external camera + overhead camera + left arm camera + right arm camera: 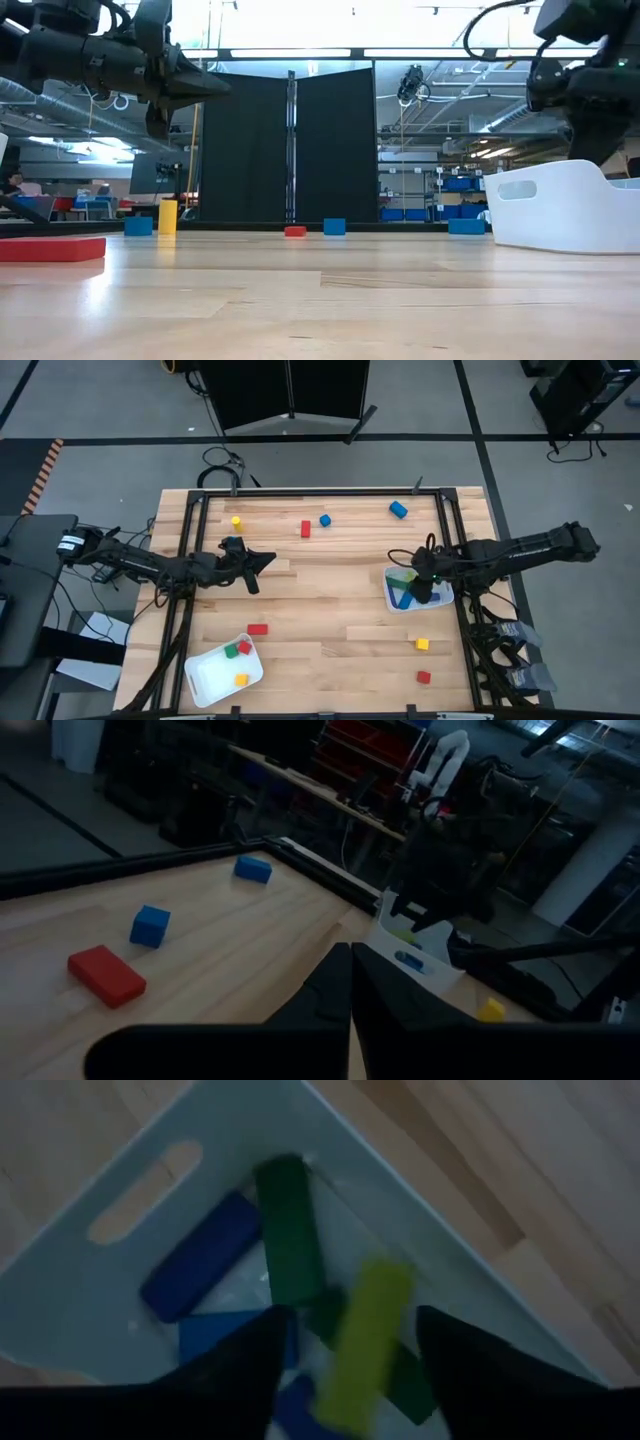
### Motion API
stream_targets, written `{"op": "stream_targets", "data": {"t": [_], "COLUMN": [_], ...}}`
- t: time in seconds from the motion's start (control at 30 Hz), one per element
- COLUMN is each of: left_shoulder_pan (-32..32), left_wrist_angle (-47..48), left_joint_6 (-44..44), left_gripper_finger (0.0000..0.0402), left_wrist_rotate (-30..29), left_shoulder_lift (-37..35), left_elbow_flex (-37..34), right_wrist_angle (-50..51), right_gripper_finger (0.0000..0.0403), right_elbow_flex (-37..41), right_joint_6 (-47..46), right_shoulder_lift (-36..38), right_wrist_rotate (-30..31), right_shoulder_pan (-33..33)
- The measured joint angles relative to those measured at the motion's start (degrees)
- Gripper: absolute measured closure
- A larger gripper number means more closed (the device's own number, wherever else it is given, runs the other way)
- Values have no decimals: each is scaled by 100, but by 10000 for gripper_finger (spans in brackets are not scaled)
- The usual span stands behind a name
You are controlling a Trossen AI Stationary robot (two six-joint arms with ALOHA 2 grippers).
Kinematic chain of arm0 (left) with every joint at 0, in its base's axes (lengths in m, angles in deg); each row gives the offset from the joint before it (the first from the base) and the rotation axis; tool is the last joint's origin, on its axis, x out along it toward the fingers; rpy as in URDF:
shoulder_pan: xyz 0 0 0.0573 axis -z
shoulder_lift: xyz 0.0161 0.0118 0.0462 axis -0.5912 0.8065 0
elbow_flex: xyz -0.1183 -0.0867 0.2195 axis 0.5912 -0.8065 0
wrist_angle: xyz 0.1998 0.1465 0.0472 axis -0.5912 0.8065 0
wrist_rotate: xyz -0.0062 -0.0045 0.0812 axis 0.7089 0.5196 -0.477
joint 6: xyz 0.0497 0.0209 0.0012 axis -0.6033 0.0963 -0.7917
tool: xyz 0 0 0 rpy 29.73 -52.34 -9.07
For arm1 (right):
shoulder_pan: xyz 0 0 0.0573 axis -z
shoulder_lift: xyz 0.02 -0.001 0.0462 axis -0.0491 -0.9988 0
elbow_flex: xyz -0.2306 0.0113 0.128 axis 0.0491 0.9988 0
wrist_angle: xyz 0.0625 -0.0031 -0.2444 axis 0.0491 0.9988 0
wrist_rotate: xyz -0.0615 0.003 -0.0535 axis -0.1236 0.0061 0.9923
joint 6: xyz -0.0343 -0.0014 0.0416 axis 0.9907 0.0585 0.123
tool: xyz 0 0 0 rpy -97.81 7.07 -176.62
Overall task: Sort blocks by size
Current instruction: Put the yellow cylindrical block into the top white bin
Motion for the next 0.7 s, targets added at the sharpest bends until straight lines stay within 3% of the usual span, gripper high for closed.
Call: {"op": "stream_targets", "data": {"t": [0.17, 0.33, 0.53, 0.6, 0.7], "left_shoulder_pan": [0, -42, -751, -1186, -1865], "left_wrist_angle": [74, 958, 4128, 5384, 6461], "left_joint_6": [-8, -255, 569, 1087, 1352], "left_gripper_finger": [367, 323, 228, 196, 160], "left_wrist_rotate": [-142, -815, -1285, -1060, -651], "left_shoulder_lift": [0, 2, 75, 148, 319], "left_elbow_flex": [26, 540, 1789, 2198, 2666], "right_wrist_angle": [-434, -1904, -4006, -4472, -5078], "right_gripper_finger": [77, 52, 64, 71, 81], "right_elbow_flex": [0, 0, -4, -4, -4], "right_joint_6": [210, 686, 1776, 2041, 2265], "right_shoulder_lift": [60, 110, -232, -451, -850], "right_wrist_rotate": [41, 364, 363, 357, 347], "right_shoulder_pan": [-21, -22, -37, -62, -114]}}
